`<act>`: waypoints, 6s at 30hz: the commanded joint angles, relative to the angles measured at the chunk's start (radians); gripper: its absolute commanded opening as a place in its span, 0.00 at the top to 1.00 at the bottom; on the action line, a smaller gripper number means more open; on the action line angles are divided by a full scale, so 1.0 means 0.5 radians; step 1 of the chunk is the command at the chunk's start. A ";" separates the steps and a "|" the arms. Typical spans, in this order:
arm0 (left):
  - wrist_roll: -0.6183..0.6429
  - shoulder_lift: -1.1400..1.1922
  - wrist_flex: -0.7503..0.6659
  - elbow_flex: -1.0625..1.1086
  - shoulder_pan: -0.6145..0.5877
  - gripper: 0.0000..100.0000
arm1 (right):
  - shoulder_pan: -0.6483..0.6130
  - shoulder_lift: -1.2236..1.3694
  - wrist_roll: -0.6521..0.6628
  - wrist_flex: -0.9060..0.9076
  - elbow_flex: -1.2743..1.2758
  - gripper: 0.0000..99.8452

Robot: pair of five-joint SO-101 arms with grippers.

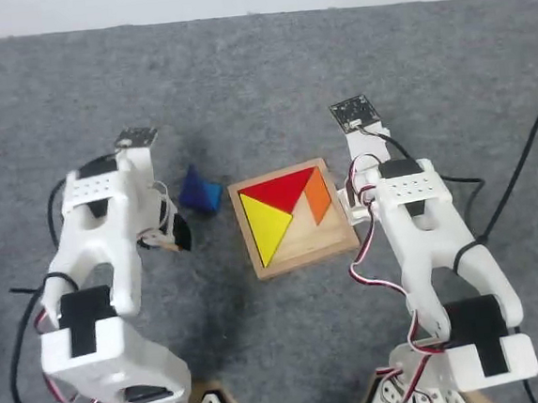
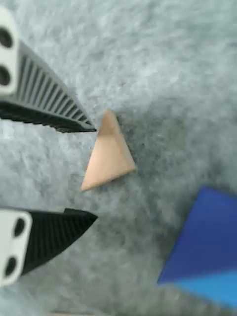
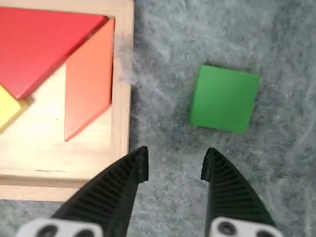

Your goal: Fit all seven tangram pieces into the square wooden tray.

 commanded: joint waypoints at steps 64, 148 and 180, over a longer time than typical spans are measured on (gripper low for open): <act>-0.396 1.013 0.405 -1.493 -0.288 0.87 | -0.017 -0.109 -0.025 -0.020 -0.015 0.81; 0.377 0.939 0.497 -1.987 1.283 0.90 | 0.324 -0.710 -0.362 -0.496 0.488 0.81; 0.316 0.786 0.307 -1.554 1.270 0.90 | 0.315 -0.710 -0.359 -0.496 0.488 0.81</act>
